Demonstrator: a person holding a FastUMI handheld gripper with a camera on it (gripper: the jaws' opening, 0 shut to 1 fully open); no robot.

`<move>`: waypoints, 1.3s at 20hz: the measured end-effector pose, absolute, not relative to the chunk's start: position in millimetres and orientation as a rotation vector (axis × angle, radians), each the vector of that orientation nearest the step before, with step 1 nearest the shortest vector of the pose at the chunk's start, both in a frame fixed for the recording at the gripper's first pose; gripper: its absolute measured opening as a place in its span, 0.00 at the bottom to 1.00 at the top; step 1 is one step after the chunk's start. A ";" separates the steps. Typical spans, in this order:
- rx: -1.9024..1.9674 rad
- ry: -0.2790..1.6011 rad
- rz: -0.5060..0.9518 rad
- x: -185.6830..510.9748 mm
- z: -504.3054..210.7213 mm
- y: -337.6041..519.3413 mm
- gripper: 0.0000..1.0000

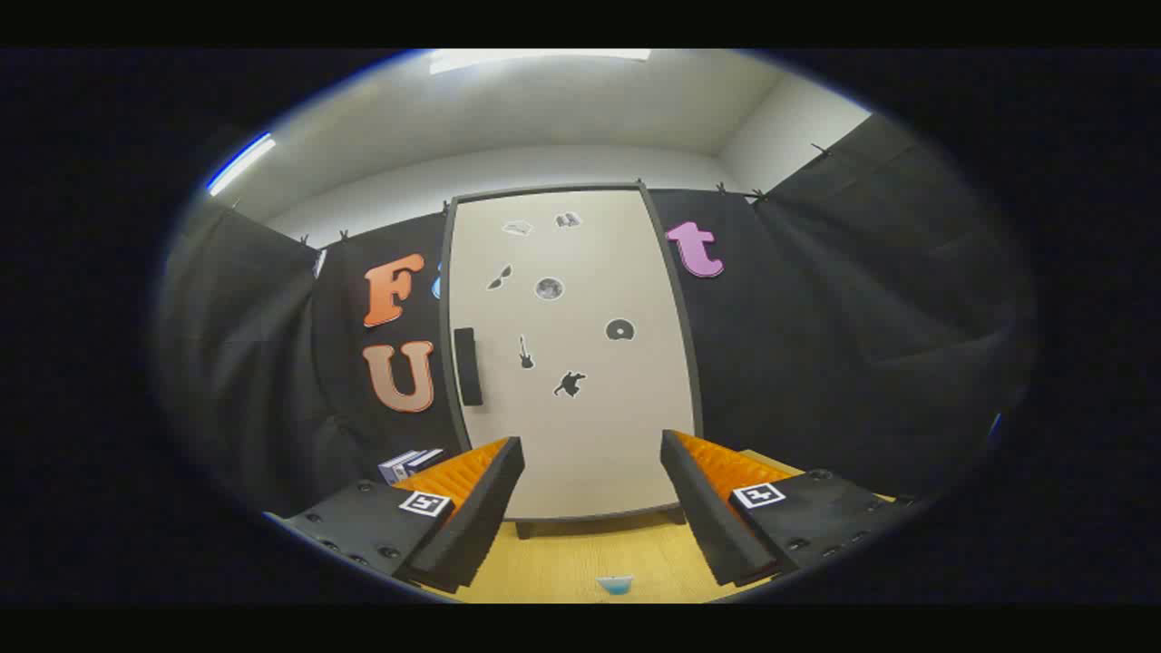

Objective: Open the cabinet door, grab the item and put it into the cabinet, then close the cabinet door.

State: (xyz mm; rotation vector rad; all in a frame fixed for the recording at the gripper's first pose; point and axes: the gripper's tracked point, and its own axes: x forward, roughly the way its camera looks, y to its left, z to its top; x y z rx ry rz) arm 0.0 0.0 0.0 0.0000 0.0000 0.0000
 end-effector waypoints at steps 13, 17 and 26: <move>-0.055 -0.058 0.032 -10.1 12.9 21.4 0.97; -0.045 -0.038 0.023 -10.9 7.4 18.0 0.97; -0.010 -0.013 0.115 7.9 11.5 65.4 0.97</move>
